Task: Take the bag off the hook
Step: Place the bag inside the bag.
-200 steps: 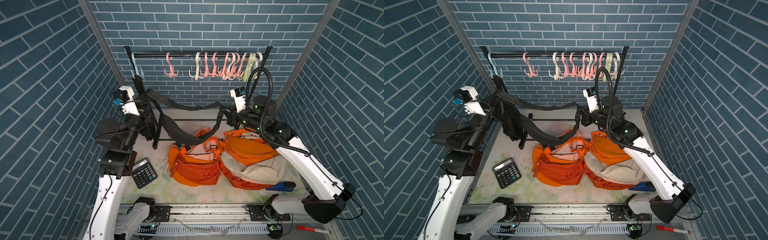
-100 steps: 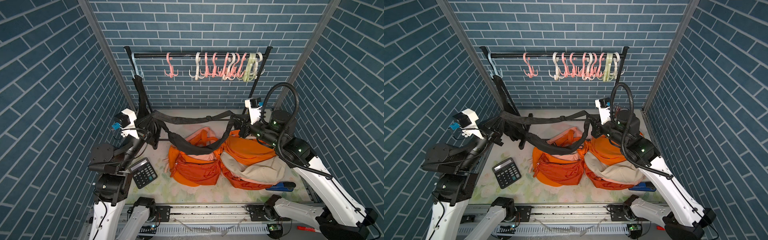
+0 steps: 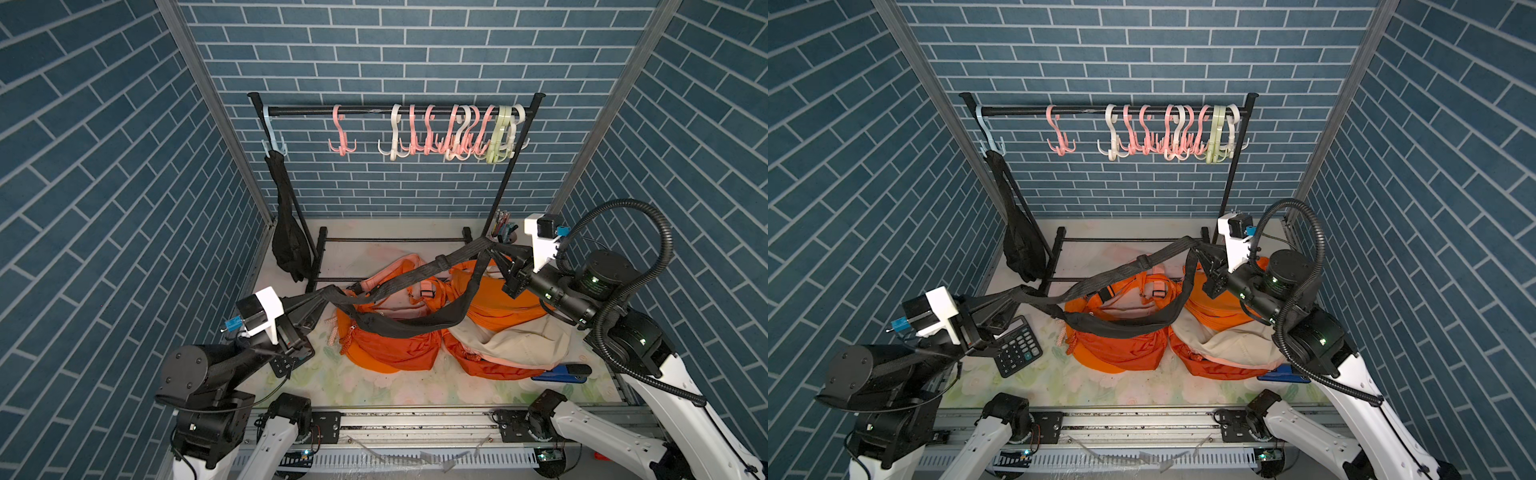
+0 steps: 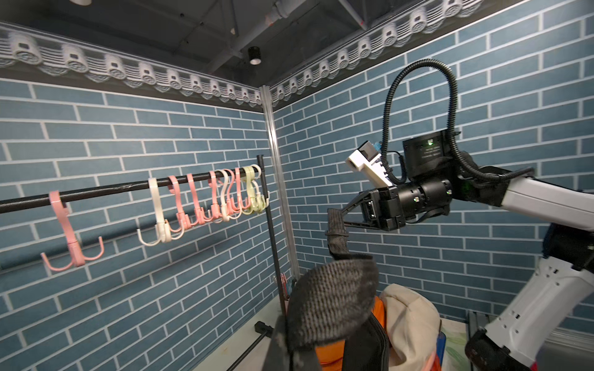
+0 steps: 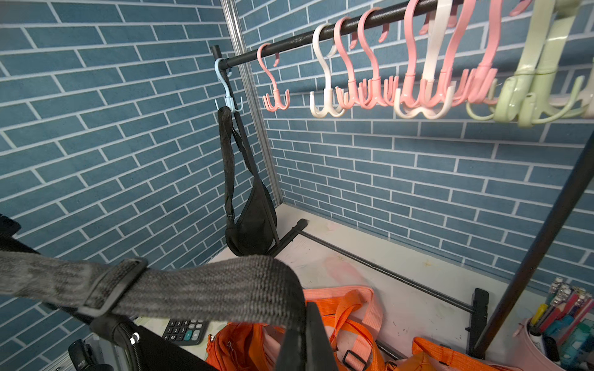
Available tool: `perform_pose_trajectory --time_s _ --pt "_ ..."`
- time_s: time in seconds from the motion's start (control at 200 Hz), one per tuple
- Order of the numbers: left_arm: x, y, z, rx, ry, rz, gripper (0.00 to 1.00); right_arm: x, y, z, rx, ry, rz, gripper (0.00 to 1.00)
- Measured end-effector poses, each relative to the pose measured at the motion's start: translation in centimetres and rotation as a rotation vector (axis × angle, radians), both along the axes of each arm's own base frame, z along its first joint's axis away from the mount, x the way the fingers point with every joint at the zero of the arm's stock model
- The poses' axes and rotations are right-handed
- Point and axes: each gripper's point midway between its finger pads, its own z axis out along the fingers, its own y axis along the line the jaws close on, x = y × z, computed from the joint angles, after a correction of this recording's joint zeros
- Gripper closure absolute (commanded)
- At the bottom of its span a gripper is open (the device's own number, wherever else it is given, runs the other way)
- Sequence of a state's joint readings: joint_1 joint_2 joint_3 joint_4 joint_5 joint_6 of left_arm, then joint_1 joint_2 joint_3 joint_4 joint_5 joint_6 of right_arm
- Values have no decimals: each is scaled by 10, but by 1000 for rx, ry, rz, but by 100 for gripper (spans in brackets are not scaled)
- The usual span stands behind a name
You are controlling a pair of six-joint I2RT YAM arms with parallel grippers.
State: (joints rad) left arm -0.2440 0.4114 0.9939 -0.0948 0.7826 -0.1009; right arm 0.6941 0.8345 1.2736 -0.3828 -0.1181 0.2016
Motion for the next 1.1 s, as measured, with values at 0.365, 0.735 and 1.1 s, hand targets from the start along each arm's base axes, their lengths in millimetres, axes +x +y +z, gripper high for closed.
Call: perform_pose_trajectory --time_s 0.365,0.735,1.1 --pt "42 -2 -78 -91 255 16 100 9 -7 -93 -62 136 -70 100" --pt "136 40 -165 -224 630 427 100 75 29 -213 -261 391 -167 100" --pt "187 43 -223 -179 797 571 100 130 23 -218 -255 412 -271 100"
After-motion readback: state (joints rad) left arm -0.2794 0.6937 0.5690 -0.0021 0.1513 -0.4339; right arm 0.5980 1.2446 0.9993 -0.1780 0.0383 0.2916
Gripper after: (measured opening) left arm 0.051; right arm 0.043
